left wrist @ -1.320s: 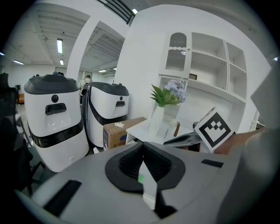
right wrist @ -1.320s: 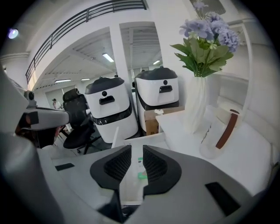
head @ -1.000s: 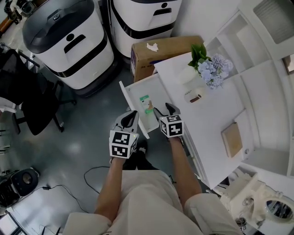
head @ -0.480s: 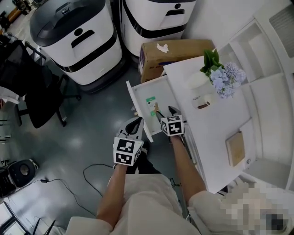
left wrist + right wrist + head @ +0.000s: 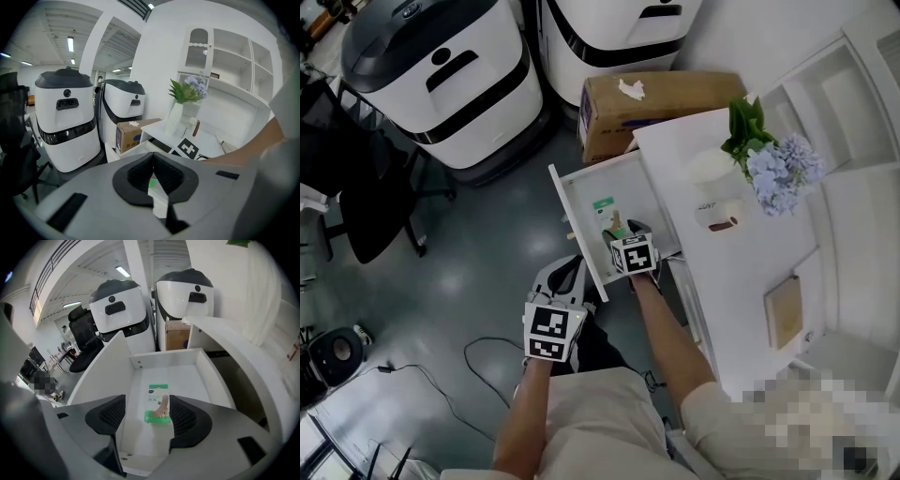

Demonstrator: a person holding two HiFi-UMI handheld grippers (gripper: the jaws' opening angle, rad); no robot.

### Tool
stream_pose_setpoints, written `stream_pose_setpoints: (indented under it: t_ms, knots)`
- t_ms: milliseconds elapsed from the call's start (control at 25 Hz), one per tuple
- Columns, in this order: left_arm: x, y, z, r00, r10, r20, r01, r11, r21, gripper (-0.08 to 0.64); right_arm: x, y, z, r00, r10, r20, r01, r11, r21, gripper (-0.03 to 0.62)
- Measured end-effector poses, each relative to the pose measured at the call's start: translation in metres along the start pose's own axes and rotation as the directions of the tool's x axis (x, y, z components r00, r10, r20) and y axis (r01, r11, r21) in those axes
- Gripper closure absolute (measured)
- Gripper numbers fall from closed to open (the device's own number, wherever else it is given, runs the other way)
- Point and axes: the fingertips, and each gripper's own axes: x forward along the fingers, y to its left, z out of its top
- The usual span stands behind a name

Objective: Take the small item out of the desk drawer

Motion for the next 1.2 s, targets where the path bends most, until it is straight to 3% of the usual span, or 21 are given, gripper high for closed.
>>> stream_pose_setpoints:
  t_ms: [320, 760, 1200]
  knots:
    - [0.027, 0.015, 0.0, 1.0, 0.024, 0.002, -0.024, 1.0, 0.017, 0.543, 0.057, -0.011, -0.015, 0.997, -0.008, -0.075, 0.006, 1.0, -0.017, 0.27]
    - [0.054, 0.022, -0.005, 0.999, 0.045, 0.0, -0.045, 0.998, -0.046, 0.543, 0.097, -0.027, -0.033, 0.991, -0.018, -0.134, 0.022, 0.999, 0.027, 0.241]
    - [0.048, 0.035, -0.027, 0.995, 0.096, -0.024, -0.098, 0.99, -0.106, 0.543, 0.12, -0.029, -0.033, 0.984, -0.033, -0.176, 0.028, 0.999, -0.03, 0.225]
